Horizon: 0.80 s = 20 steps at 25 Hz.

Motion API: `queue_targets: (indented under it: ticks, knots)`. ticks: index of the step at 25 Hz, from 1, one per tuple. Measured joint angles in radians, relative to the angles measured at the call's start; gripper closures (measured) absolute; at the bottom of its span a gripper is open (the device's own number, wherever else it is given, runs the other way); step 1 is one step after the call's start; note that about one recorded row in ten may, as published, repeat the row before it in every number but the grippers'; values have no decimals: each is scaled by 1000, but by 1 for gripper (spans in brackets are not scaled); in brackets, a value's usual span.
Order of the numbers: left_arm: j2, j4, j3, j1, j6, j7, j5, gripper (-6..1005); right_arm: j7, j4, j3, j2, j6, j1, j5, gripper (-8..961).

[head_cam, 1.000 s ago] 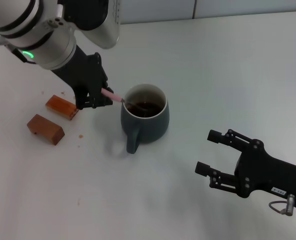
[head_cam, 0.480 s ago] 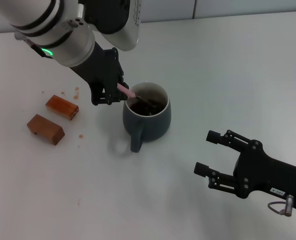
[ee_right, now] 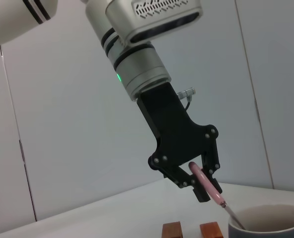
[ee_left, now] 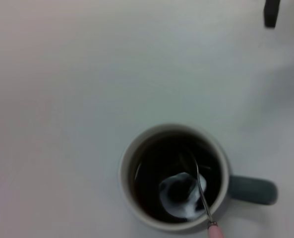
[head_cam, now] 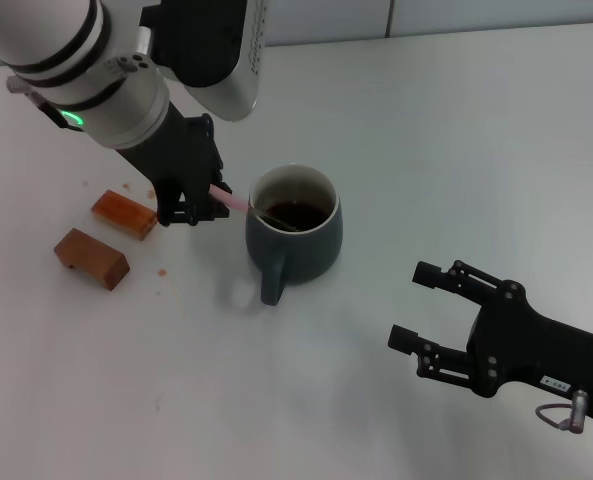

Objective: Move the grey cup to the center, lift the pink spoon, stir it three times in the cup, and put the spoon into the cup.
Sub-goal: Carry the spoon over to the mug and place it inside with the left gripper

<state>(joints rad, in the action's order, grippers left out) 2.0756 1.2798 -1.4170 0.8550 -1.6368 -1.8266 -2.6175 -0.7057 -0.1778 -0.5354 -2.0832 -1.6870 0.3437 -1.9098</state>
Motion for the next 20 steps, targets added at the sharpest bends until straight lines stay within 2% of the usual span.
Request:
queue_targets:
  ticks: [11,18,20]
  knots:
    - [2,10,-1,6,49,-3,-21,820,0,11,0,-2,9,9,0,138]
    - [1,64,-19,-25,42,-12,40,815,0,14,0,-2,9,9,0,139]
    - [-1,73,-15,-27,40,-14,50,738,0,14,0,-2,9,10,0,139]
